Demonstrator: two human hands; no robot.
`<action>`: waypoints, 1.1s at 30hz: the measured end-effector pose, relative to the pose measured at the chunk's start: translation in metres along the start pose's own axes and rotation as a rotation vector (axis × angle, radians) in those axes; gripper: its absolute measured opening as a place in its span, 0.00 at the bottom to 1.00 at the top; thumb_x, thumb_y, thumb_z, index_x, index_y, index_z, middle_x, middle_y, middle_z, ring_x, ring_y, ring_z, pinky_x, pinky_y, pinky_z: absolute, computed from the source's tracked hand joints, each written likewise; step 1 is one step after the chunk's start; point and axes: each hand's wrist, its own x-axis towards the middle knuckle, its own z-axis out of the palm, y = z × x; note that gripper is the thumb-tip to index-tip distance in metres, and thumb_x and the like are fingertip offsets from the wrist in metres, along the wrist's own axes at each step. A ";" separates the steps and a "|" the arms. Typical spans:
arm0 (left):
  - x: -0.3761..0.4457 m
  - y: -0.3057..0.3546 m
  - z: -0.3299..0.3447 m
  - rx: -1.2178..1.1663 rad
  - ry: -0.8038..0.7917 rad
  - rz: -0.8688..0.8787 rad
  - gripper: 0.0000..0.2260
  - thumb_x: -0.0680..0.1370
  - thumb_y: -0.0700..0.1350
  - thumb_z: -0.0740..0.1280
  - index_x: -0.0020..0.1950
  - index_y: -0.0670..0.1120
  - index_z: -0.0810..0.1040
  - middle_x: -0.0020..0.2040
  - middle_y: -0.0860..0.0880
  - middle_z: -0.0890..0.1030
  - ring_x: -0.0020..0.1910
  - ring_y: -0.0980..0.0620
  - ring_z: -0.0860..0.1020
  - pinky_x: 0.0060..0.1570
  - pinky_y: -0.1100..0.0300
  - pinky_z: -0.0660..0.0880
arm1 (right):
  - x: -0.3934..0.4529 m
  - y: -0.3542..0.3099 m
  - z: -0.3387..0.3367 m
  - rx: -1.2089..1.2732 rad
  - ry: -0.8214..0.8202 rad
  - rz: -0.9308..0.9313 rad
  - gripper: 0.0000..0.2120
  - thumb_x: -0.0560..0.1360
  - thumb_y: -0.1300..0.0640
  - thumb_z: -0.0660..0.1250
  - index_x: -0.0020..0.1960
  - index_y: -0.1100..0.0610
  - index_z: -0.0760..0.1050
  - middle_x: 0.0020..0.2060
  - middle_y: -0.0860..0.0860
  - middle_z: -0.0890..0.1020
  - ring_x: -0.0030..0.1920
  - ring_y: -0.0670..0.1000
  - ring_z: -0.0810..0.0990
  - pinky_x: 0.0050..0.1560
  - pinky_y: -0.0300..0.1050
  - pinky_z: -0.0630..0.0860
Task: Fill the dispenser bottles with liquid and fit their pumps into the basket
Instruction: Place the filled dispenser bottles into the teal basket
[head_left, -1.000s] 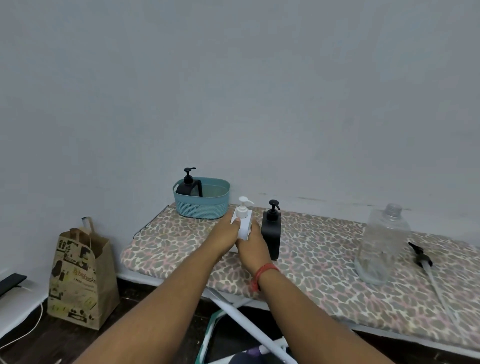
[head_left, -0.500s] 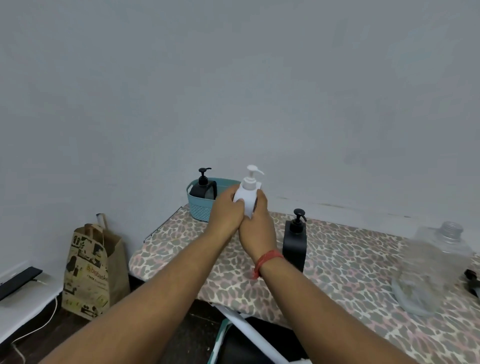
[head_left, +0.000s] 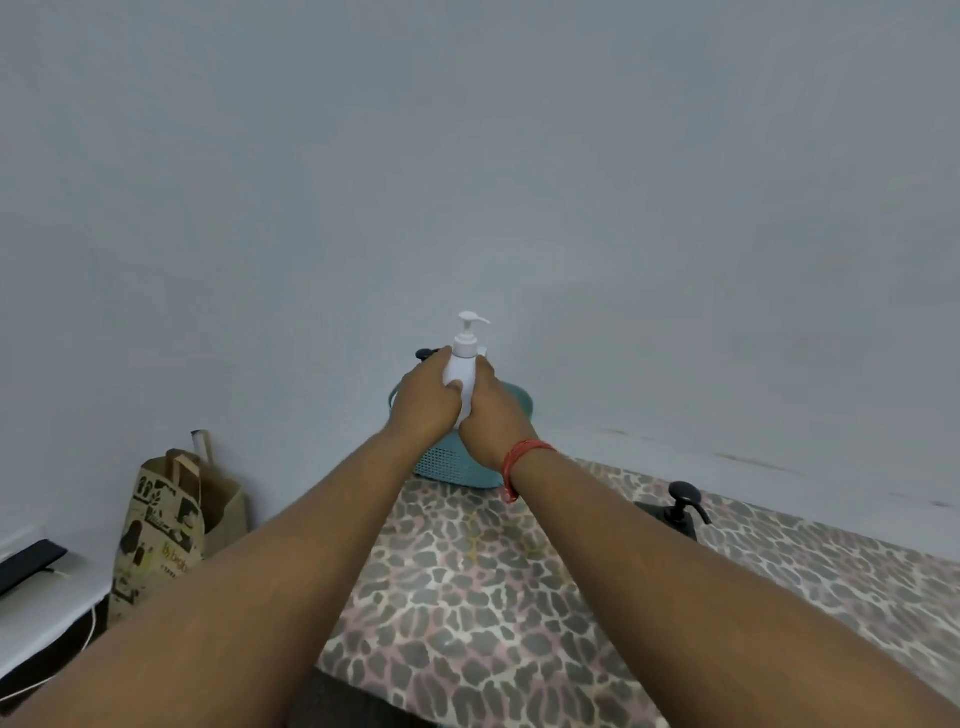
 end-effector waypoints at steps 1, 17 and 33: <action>0.001 -0.009 0.002 0.017 -0.009 0.004 0.18 0.81 0.36 0.60 0.71 0.44 0.74 0.64 0.44 0.79 0.63 0.45 0.76 0.59 0.57 0.70 | 0.002 0.005 0.003 -0.035 -0.027 -0.005 0.23 0.80 0.62 0.60 0.74 0.57 0.61 0.52 0.50 0.76 0.52 0.50 0.76 0.49 0.41 0.69; -0.001 -0.040 0.015 0.586 -0.055 0.208 0.09 0.84 0.43 0.58 0.55 0.43 0.77 0.50 0.45 0.80 0.45 0.49 0.77 0.42 0.57 0.69 | 0.003 0.029 0.028 -0.546 -0.210 0.050 0.37 0.77 0.57 0.60 0.79 0.66 0.46 0.67 0.62 0.74 0.58 0.61 0.78 0.49 0.50 0.71; -0.075 -0.022 -0.005 0.973 -0.123 0.282 0.26 0.85 0.56 0.53 0.80 0.46 0.58 0.81 0.45 0.58 0.81 0.45 0.53 0.78 0.43 0.48 | -0.075 -0.013 -0.040 -0.686 -0.080 -0.100 0.35 0.78 0.57 0.61 0.80 0.60 0.49 0.77 0.59 0.62 0.77 0.57 0.61 0.76 0.52 0.61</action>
